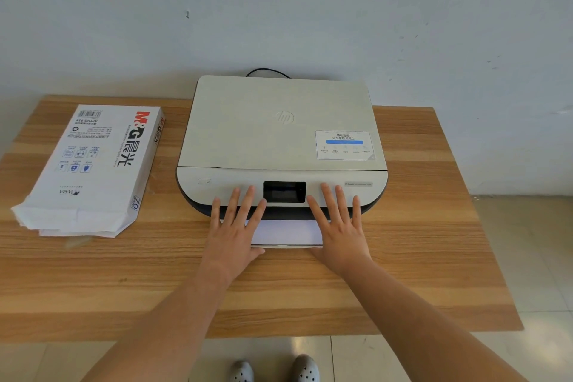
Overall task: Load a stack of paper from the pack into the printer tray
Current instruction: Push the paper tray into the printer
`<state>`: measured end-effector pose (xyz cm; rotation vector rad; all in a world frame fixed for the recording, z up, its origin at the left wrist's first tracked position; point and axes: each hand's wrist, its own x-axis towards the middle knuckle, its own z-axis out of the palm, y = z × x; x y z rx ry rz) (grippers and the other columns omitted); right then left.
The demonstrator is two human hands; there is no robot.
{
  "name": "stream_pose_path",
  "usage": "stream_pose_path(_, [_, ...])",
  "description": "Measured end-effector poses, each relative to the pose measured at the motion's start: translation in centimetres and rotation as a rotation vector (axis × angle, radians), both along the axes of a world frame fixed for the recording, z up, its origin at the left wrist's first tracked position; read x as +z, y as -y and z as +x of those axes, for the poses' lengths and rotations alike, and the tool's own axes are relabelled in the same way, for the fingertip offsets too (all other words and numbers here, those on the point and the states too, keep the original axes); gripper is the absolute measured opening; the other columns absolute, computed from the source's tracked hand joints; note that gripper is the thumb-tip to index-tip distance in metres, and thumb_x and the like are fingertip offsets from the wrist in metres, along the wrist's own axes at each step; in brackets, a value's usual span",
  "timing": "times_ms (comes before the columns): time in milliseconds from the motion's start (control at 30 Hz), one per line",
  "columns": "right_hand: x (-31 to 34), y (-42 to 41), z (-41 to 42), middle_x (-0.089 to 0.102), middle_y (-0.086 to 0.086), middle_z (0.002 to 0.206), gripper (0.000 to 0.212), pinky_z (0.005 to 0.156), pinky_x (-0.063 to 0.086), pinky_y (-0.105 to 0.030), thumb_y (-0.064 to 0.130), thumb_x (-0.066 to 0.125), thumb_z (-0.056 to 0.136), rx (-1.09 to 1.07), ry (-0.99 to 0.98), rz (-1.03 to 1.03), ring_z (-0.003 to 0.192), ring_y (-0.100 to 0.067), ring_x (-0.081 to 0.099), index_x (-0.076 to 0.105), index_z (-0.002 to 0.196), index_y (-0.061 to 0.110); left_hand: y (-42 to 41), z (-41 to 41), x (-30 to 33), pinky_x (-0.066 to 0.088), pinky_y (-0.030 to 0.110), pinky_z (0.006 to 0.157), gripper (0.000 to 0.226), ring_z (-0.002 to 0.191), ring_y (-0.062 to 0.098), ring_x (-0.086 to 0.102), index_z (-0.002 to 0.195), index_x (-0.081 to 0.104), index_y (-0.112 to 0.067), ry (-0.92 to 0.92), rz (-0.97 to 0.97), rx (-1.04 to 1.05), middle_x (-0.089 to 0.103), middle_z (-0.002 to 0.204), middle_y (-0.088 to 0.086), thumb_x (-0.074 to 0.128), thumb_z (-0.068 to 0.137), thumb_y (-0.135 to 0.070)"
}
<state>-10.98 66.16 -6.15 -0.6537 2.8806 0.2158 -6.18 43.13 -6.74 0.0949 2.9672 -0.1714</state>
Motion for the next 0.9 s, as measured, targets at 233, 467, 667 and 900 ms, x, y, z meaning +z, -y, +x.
stream_pose_path(233, [0.1, 0.4, -0.9, -0.025, -0.011, 0.157, 0.121, 0.115, -0.006, -0.056, 0.053, 0.071, 0.072, -0.023, 0.006, -0.034, 0.143, -0.034, -0.023, -0.017, 0.149, 0.025, 0.0, -0.8, 0.2, -0.009, 0.058, 0.113, 0.113, 0.14, 0.03, -0.029, 0.144, -0.024, -0.024, -0.016, -0.013, 0.02, -0.036, 0.151, 0.007, 0.058, 0.078, -0.064])
stream_pose_path(467, [0.1, 0.5, -1.0, -0.026, -0.011, 0.157, 0.119, 0.116, -0.006, -0.054, 0.05, 0.071, 0.073, -0.025, 0.014, -0.051, 0.143, -0.034, -0.024, -0.016, 0.15, 0.024, 0.2, -1.1, -0.2, -0.007, 0.058, 0.113, 0.114, 0.14, 0.03, -0.029, 0.147, -0.019, -0.022, -0.007, -0.013, 0.013, -0.034, 0.152, 0.008, 0.06, 0.076, -0.064])
stream_pose_path(667, [0.0, 0.5, -1.1, -0.026, -0.01, 0.157, 0.117, 0.116, -0.006, -0.052, 0.051, 0.071, 0.073, -0.03, 0.015, -0.052, 0.143, -0.034, -0.024, -0.012, 0.151, 0.022, 0.2, -1.1, -0.2, -0.005, 0.058, 0.114, 0.114, 0.14, 0.03, -0.029, 0.147, -0.017, -0.017, -0.016, -0.029, 0.012, -0.035, 0.151, 0.008, 0.058, 0.076, -0.065])
stream_pose_path(900, [-0.1, 0.5, -1.0, -0.028, -0.01, 0.156, 0.114, 0.119, -0.003, -0.05, 0.048, 0.069, 0.076, -0.021, 0.002, -0.052, 0.142, -0.034, -0.025, -0.013, 0.151, 0.02, 0.1, -1.2, -0.2, -0.003, 0.058, 0.115, 0.111, 0.14, 0.031, -0.027, 0.147, -0.016, -0.016, -0.03, -0.036, 0.002, -0.036, 0.151, 0.008, 0.054, 0.078, -0.067])
